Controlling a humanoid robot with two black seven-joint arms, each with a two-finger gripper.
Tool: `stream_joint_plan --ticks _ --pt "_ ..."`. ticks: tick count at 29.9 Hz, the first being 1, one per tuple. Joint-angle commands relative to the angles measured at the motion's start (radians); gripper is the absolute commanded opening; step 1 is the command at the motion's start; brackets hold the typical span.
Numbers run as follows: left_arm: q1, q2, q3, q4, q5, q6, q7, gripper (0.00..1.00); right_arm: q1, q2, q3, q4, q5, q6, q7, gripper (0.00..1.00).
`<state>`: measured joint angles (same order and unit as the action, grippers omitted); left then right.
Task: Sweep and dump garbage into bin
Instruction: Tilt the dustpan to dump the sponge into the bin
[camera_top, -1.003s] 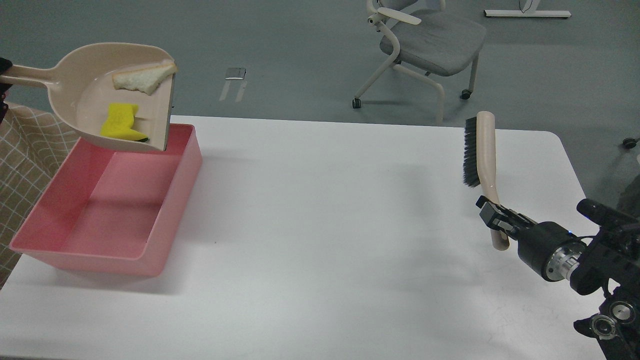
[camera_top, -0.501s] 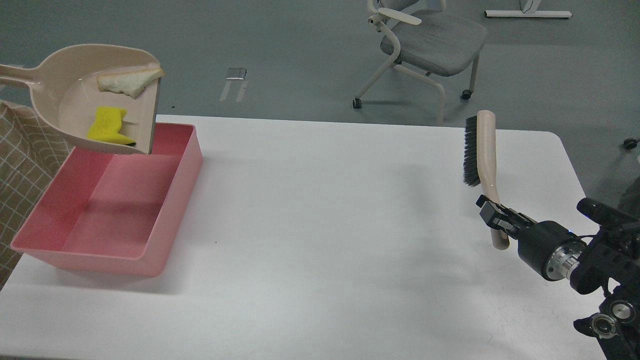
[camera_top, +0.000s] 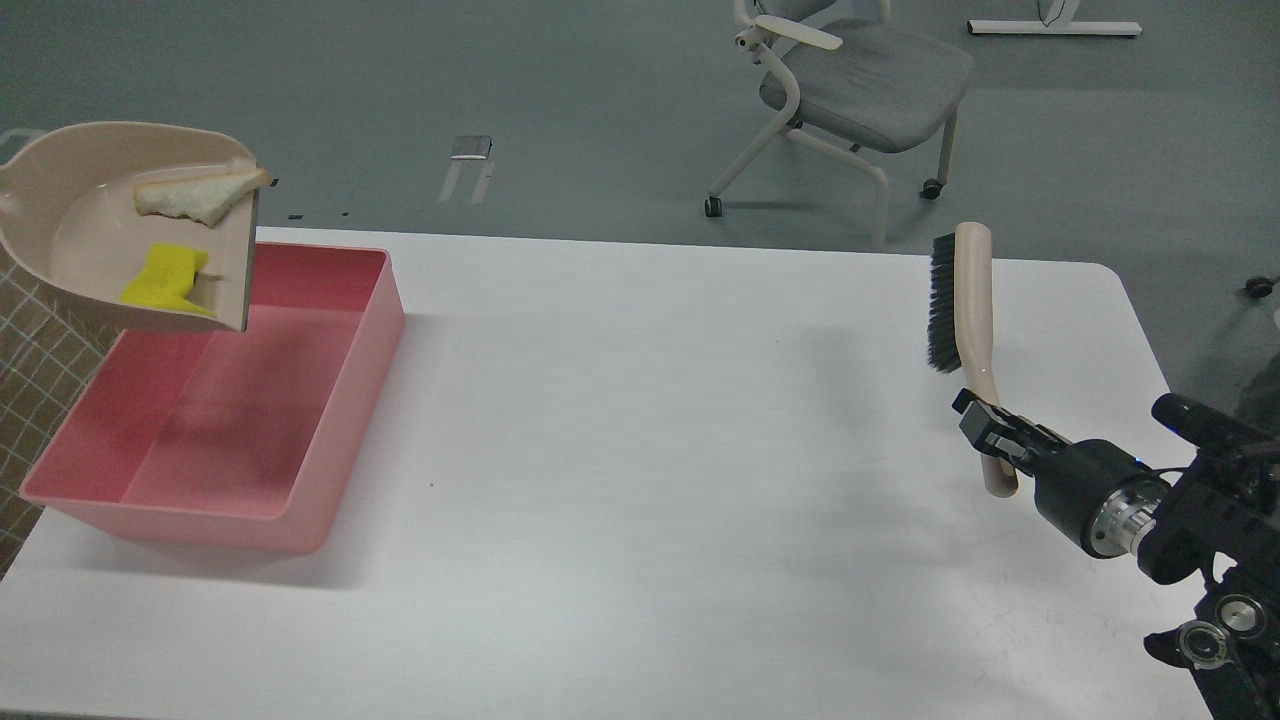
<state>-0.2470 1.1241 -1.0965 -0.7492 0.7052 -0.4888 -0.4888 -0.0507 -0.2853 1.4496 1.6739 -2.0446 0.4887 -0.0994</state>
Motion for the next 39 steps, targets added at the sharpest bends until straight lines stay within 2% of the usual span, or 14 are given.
stream_joint_plan --ticks 1,24,29,35,39 --pt "0.003 0.014 0.001 0.001 0.011 0.0 0.0 0.14 0.002 -0.002 0.0 -0.002 0.0 0.0 0.0 0.0" --pt "0.009 0.1 0.01 -0.048 0.187 0.0 0.0 0.15 0.006 0.0 0.003 -0.022 0.001 0.0 0.0 0.0" --pt "0.009 0.108 0.017 -0.102 0.267 0.093 0.0 0.15 0.006 0.0 0.003 -0.023 0.001 0.0 0.001 0.0" --pt "0.014 0.111 0.017 -0.114 0.309 0.159 0.0 0.15 0.006 0.0 0.006 -0.026 0.001 0.0 0.003 0.0" --pt "0.017 0.137 0.02 -0.173 0.376 0.268 0.0 0.15 0.006 0.0 0.006 -0.026 0.001 0.0 0.003 0.0"
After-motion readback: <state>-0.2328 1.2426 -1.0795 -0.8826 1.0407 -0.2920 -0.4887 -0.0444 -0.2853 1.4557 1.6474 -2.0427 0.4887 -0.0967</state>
